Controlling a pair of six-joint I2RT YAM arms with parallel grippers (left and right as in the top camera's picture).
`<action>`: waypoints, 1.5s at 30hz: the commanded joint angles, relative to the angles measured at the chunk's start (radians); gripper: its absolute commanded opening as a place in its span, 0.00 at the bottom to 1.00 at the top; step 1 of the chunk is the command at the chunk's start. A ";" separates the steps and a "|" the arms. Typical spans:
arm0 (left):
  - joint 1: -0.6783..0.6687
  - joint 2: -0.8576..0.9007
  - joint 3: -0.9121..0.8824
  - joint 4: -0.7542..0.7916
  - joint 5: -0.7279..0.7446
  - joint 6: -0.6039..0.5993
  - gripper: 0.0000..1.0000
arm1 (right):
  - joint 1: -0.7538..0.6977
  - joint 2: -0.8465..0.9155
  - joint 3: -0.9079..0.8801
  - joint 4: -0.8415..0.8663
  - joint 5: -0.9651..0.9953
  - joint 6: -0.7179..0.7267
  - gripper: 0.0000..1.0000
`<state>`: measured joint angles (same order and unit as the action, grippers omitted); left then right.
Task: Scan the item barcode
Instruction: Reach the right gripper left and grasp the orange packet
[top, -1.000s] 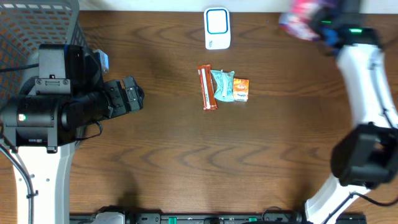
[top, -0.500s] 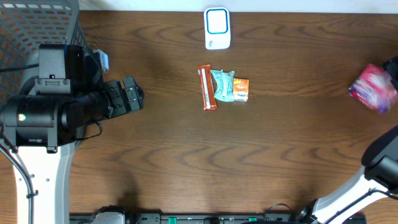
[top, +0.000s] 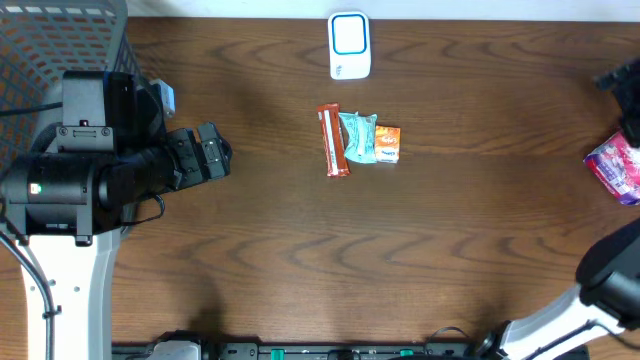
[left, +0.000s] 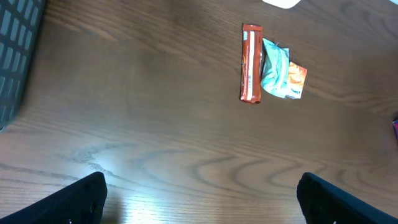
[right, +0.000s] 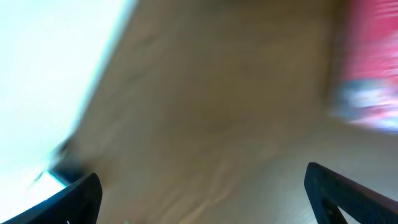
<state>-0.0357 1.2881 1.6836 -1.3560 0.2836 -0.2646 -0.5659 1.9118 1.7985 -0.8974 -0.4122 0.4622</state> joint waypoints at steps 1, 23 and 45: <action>-0.003 0.001 0.016 0.000 0.004 0.010 0.98 | 0.087 -0.073 0.005 -0.072 -0.267 -0.079 0.99; -0.003 0.001 0.016 0.000 0.004 0.010 0.98 | 0.690 -0.044 -0.508 0.376 0.087 0.152 0.45; -0.003 0.001 0.016 0.000 0.004 0.010 0.98 | 0.789 0.111 -0.784 0.815 0.114 0.251 0.40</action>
<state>-0.0357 1.2884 1.6836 -1.3560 0.2832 -0.2646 0.2211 1.9400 1.0397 -0.0517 -0.3027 0.6964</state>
